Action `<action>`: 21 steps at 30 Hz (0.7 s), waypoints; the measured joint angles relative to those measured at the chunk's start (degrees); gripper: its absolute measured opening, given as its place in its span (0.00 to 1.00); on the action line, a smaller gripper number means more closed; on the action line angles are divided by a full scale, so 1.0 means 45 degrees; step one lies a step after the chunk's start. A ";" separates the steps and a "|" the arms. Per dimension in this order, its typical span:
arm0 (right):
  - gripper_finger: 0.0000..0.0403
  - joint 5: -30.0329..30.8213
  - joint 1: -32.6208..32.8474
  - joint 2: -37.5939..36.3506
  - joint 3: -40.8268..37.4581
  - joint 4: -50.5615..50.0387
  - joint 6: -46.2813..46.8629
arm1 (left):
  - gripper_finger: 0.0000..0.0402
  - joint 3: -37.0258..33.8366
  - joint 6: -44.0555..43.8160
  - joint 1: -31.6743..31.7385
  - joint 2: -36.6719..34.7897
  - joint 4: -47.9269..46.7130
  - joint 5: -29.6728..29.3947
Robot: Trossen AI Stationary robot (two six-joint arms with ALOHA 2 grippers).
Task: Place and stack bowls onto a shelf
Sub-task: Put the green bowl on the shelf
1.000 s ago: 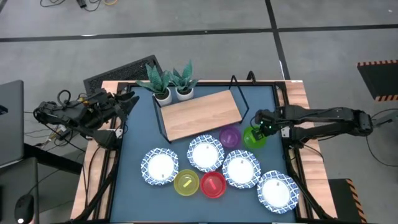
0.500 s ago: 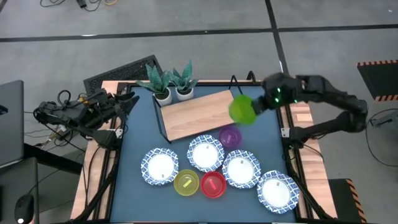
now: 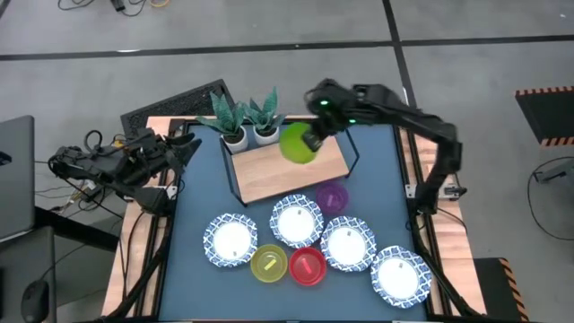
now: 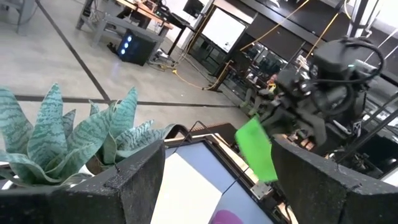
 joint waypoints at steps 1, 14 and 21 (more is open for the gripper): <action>0.06 -0.0355 -0.0025 0.0325 0.0019 0.0204 -0.0170 | 0.69 0.0000 0.0000 0.0000 0.0000 -0.0026 0.0001; 0.06 -0.2545 -0.0262 0.3570 0.0016 0.1989 -0.1049 | 0.69 0.0000 0.0000 -0.0001 0.0005 -0.0538 0.0005; 0.06 -0.2602 -0.0410 0.3715 0.0014 0.2362 -0.1294 | 0.69 0.0000 0.0000 0.0000 0.0000 -0.0733 0.0000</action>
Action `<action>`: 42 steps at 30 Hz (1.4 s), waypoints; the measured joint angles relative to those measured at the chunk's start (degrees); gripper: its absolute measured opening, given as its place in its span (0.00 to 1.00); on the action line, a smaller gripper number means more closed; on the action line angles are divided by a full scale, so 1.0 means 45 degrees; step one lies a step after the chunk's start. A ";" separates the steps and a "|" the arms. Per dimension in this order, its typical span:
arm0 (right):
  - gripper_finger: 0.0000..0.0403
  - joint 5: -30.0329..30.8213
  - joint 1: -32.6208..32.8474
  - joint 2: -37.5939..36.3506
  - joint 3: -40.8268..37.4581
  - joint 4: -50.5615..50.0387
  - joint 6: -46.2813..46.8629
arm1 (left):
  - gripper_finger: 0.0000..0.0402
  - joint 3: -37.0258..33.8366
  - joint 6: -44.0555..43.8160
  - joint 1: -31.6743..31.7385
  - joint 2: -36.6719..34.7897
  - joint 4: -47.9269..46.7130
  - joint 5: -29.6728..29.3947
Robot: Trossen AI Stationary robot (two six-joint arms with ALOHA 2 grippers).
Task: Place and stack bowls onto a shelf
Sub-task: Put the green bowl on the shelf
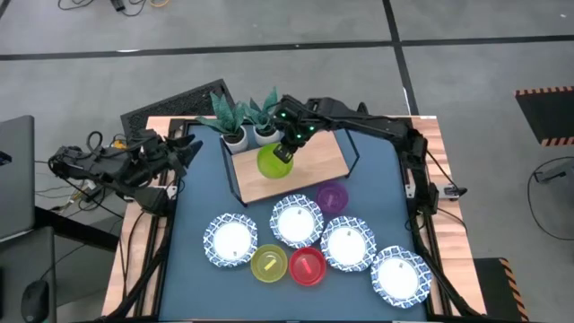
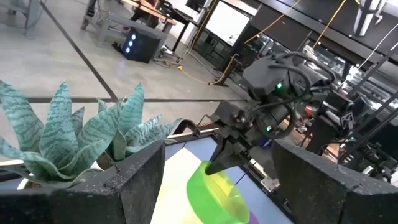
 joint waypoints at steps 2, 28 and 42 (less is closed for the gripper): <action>0.06 -0.0010 -0.0095 0.0000 0.0000 -0.0080 -0.0004 | 0.69 0.0000 -0.0016 0.0000 0.0000 -0.0096 0.0000; 0.06 0.1408 0.0934 0.1928 0.0002 0.1972 0.0882 | 0.69 0.0000 -0.0677 0.0000 0.0000 -0.0185 0.0000; 0.06 0.1403 0.0861 0.2525 0.0194 0.2795 0.1013 | 0.69 0.0000 -0.1151 0.0000 0.0005 -0.0433 -0.0005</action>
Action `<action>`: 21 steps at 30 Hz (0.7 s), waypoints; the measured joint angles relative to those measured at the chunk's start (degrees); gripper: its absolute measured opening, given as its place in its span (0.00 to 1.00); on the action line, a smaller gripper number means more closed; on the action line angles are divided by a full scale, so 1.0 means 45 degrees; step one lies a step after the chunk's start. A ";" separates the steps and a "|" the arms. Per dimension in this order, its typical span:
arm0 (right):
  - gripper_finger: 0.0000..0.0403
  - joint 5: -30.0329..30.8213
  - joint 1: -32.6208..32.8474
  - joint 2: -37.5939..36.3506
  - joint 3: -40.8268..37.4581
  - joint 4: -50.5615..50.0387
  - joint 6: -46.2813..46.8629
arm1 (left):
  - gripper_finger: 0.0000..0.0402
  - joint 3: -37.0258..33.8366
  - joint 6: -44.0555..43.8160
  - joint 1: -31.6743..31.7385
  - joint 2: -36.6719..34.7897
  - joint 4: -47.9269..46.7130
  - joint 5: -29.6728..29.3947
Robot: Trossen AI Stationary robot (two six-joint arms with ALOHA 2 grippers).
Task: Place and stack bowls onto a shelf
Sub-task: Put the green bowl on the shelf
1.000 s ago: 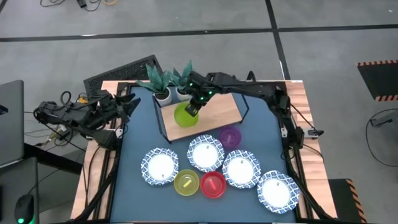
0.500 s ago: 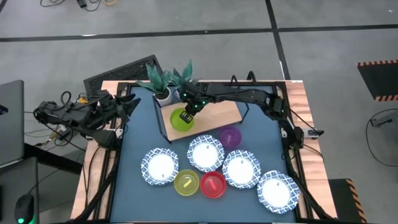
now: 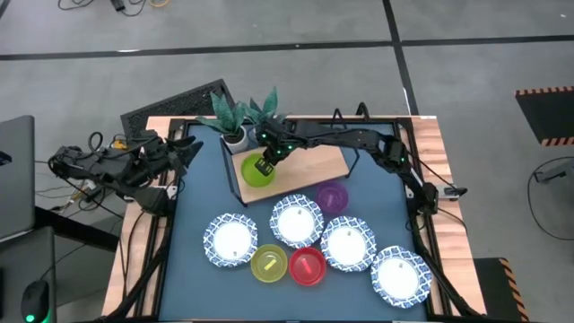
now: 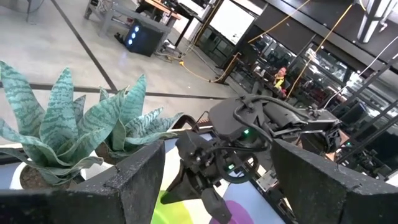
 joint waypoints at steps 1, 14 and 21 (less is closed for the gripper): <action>0.06 0.0000 -0.0049 -0.0005 0.0000 0.0039 0.0002 | 0.69 0.0000 0.0000 0.0000 0.0000 0.0000 0.0000; 0.06 0.0272 -0.0256 -0.0005 0.0010 0.0035 -0.0041 | 0.69 0.0000 0.0000 0.0000 0.0000 -0.0010 0.0000; 0.06 0.0448 -0.0251 -0.0005 0.0010 0.0284 -0.0046 | 0.69 0.0000 0.0000 -0.0003 0.0000 -0.0015 0.0000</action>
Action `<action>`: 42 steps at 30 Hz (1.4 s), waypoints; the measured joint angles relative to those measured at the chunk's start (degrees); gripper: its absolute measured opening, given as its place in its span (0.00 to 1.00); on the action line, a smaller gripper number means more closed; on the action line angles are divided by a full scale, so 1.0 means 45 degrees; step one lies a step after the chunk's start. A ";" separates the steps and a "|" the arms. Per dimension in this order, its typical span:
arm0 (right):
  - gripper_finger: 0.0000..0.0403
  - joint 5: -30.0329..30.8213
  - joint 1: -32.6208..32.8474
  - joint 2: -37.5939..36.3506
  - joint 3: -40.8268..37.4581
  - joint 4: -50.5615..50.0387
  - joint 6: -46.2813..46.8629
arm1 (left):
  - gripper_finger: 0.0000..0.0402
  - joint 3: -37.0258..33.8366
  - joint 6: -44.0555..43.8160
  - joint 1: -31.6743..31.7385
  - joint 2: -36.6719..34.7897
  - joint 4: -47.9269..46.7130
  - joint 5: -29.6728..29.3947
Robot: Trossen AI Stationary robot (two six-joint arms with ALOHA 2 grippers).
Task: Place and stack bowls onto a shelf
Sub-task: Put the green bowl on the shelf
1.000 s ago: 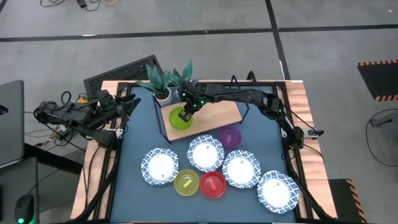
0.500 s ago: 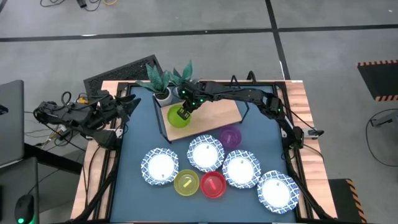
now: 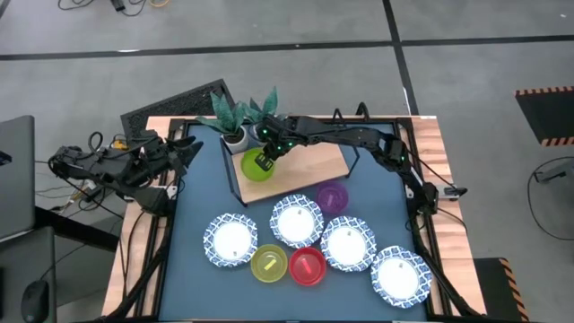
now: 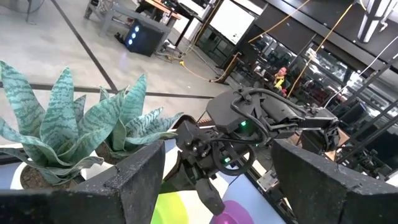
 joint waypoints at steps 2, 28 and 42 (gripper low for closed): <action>0.06 0.0036 0.0000 0.0000 0.0000 -0.0003 0.0000 | 0.69 0.0000 0.0000 0.0003 -0.0002 -0.0005 0.0000; 0.06 0.0839 -0.0010 0.0000 0.0000 -0.0307 -0.0087 | 0.69 0.0000 -0.0277 0.0003 -0.0005 -0.0476 0.0000; 0.06 0.0853 0.0159 0.0001 -0.0515 -0.0037 0.0005 | 0.69 0.0000 -0.0308 0.0002 -0.0005 -0.0471 0.0003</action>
